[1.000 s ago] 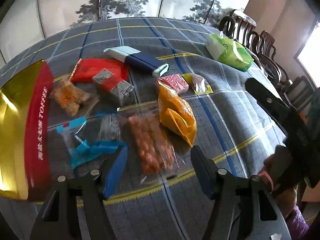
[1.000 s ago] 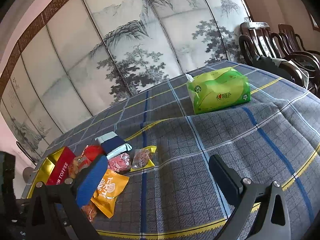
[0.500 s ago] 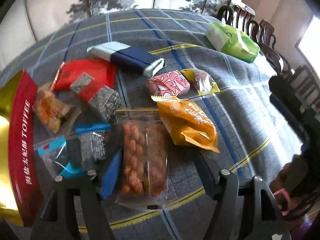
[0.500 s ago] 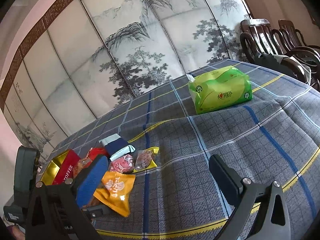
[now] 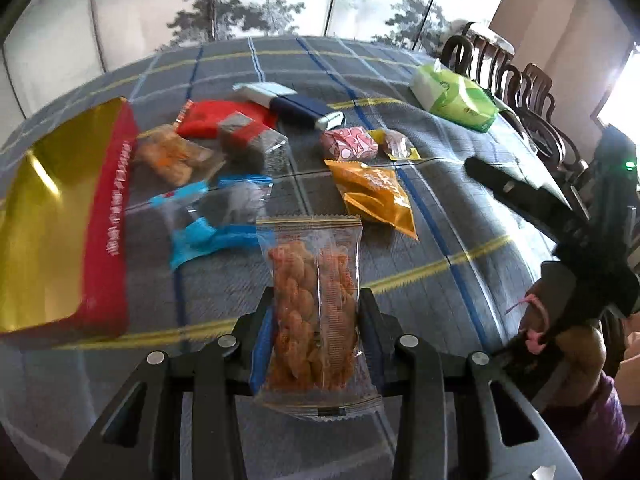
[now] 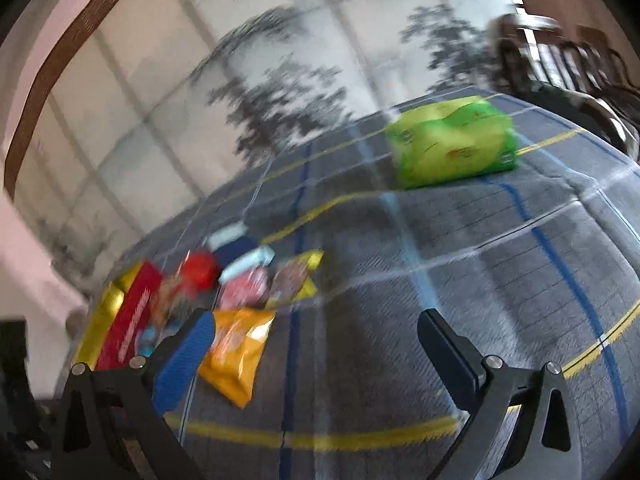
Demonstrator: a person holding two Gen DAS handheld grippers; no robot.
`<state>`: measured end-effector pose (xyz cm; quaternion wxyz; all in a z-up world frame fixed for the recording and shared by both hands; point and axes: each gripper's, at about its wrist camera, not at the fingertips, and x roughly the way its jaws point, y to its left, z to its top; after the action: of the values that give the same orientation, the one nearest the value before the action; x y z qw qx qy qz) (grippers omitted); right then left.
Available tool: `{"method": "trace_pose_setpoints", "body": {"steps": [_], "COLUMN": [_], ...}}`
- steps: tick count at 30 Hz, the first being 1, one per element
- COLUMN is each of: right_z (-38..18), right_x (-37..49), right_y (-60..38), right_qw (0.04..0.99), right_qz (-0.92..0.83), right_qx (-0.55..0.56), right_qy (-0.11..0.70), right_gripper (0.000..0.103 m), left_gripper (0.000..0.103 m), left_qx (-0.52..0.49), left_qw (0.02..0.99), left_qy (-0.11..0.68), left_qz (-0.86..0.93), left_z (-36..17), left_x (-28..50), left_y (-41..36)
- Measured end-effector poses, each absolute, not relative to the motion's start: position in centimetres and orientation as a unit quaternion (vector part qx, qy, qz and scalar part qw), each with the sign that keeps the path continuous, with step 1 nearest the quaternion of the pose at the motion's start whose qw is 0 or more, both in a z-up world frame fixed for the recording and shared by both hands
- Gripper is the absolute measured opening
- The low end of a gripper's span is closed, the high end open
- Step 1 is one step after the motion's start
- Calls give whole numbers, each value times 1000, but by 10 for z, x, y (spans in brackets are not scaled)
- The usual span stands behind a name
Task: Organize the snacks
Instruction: 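Grasp the clear bag of orange peanut candy with the left gripper, then carry the peanut bag toward the gold tray while the right gripper grasps the orange pastry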
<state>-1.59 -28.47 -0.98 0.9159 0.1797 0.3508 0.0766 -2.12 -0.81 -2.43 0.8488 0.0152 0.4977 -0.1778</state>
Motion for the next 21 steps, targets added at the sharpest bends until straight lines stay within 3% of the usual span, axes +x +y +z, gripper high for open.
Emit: {"method": "trace_pose_setpoints", "body": {"steps": [15, 16, 17, 19, 21], "right_z": [-28, -30, -32, -32, -31], "right_x": [12, 15, 18, 20, 21], "right_y": [-198, -195, -192, -188, -187], "right_qw": [888, 890, 889, 893, 892], "right_qz": [92, 84, 77, 77, 76], "right_qx": [99, 91, 82, 59, 43], "right_qy": [439, 439, 443, 440, 444], "right_gripper": [103, 100, 89, 58, 53], "left_gripper": [35, 35, 35, 35, 35], "left_qx": [-1, -4, -7, -11, -17], "left_qw": [866, 866, 866, 867, 867], "left_qy": [467, 467, 467, 467, 466], "left_qz": [-178, -178, -178, -175, -175], "left_z": [11, 12, 13, 13, 15], "left_x": [-47, -47, -47, -47, -47], "left_y": [14, 16, 18, 22, 27]}}
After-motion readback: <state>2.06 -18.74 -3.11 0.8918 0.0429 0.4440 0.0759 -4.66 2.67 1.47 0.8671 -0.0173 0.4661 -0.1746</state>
